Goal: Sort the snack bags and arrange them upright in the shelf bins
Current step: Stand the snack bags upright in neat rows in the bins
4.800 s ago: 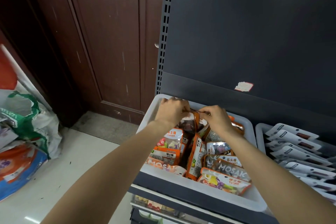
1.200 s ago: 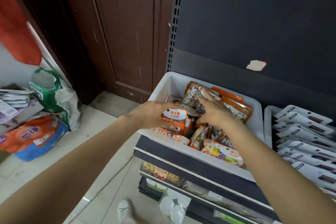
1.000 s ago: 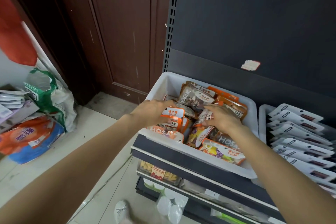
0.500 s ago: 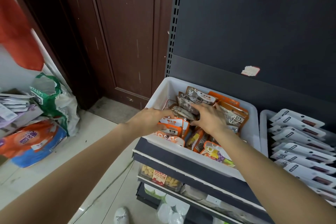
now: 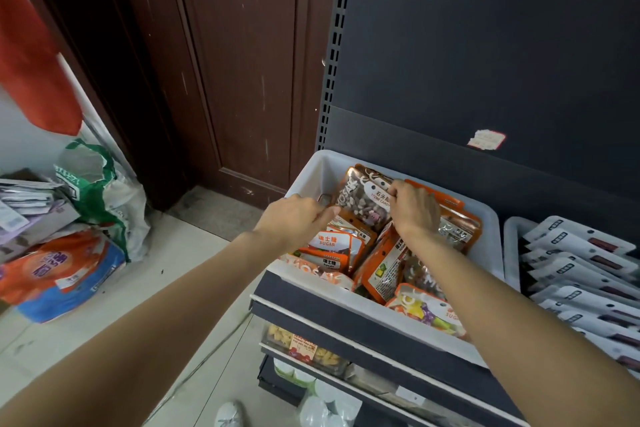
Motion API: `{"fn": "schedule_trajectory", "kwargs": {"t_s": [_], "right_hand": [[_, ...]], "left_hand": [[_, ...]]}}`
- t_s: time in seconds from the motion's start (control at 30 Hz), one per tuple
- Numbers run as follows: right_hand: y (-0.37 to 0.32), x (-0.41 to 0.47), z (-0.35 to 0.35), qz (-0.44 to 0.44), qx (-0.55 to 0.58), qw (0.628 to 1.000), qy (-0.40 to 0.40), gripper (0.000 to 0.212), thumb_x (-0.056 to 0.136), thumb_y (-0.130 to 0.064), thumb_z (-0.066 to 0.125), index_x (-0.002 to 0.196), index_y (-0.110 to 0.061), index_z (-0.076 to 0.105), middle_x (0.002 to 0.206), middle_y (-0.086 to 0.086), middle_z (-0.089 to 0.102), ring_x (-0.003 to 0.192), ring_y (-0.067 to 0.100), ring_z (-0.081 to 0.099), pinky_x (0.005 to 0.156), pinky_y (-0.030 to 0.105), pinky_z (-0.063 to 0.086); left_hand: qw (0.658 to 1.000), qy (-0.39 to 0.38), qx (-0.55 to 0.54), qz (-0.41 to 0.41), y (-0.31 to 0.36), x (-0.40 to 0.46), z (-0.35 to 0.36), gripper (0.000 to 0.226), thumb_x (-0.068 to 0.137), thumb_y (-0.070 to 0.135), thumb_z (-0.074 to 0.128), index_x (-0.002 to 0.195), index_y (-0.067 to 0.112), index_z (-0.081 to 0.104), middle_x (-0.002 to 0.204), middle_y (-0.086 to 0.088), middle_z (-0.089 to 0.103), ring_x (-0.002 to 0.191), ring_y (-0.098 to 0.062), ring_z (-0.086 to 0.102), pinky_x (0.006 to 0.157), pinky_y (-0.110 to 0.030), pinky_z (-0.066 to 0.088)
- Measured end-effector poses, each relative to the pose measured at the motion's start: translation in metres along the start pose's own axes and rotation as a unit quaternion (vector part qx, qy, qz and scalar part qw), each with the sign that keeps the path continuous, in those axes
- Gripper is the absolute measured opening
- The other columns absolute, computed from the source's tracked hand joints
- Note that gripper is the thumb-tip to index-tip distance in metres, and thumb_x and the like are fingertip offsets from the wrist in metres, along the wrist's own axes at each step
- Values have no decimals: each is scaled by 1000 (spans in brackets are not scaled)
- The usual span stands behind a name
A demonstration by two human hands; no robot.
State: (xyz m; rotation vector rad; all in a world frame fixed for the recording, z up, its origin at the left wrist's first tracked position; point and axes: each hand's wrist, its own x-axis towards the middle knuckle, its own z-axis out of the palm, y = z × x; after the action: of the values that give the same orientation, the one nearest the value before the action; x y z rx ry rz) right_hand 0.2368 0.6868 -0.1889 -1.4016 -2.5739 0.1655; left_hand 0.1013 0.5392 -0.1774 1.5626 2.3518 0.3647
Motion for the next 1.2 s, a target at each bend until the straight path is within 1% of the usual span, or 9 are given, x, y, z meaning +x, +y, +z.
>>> {"fn": "schedule_trajectory", "kwargs": {"t_s": [0.17, 0.3, 0.4, 0.5, 0.63, 0.7, 0.8, 1.0, 1.2], "right_hand": [[9, -9, 2, 24, 9, 999, -27, 39, 92, -18, 58, 124, -15, 36, 105, 15, 64, 94, 30, 64, 74, 38, 53], [12, -5, -3, 35, 11, 999, -36, 34, 93, -19, 57, 122, -17, 40, 108, 13, 65, 92, 28, 66, 65, 33, 50], [15, -2, -5, 52, 18, 998, -35, 33, 93, -19, 55, 125, -18, 43, 111, 12, 65, 94, 28, 66, 68, 34, 53], [18, -1, -6, 64, -3, 997, -46, 39, 92, -17, 56, 129, -20, 42, 117, 12, 61, 101, 29, 63, 74, 37, 53], [14, 4, 3, -25, -54, 996, -64, 67, 90, -26, 61, 146, -29, 25, 151, 8, 24, 139, 28, 27, 110, 42, 33], [10, 9, 10, -56, -24, 995, -82, 73, 90, -34, 60, 149, -29, 18, 153, 3, 21, 141, 24, 24, 113, 40, 28], [8, 16, 19, -41, -11, 997, -59, 73, 89, -37, 61, 148, -20, 22, 149, 3, 32, 137, 23, 32, 111, 38, 30], [9, 15, 23, -23, -37, 999, -15, 35, 92, -28, 59, 124, -15, 56, 126, 4, 53, 119, 23, 51, 95, 35, 41], [15, 16, 12, -9, -75, 997, 16, 7, 92, -18, 59, 91, -19, 65, 88, 0, 64, 82, 20, 60, 79, 31, 40]], "left_hand": [[999, -23, 21, -11, -1, 33, 6, 26, 92, 40, 49, 107, 22, 61, 106, -4, 65, 97, -25, 61, 87, -37, 52], [997, -48, -50, 16, 9, 60, 27, 70, 87, 42, 60, 145, 25, 27, 148, -6, 37, 135, -28, 33, 109, -42, 31], [997, -74, -29, -14, 3, 74, 53, 100, 83, 54, 62, 151, 21, -3, 160, -5, 5, 147, -23, 5, 117, -45, 10], [991, -125, -9, -43, -9, 85, 70, 110, 81, 66, 55, 149, 19, -17, 160, -4, -7, 147, -21, -6, 118, -42, 3], [988, -152, 6, -38, -11, 94, 73, 108, 82, 65, 53, 149, 19, -18, 159, 0, -12, 146, -18, -11, 118, -41, 2], [986, -161, 24, -32, -11, 96, 75, 107, 82, 66, 52, 149, 20, -19, 160, -2, -11, 146, -19, -10, 118, -40, 3], [984, -174, 33, -29, -10, 97, 76, 105, 84, 65, 51, 149, 22, -19, 159, -2, -11, 147, -18, -10, 118, -41, 4], [984, -174, 41, -29, -12, 101, 80, 103, 84, 65, 51, 149, 23, -17, 160, -1, -10, 147, -18, -10, 118, -42, 3], [989, -125, 79, -16, -14, 103, 82, 94, 80, 70, 51, 150, 20, 13, 155, -3, 21, 143, -25, 16, 117, -42, 14]]}}
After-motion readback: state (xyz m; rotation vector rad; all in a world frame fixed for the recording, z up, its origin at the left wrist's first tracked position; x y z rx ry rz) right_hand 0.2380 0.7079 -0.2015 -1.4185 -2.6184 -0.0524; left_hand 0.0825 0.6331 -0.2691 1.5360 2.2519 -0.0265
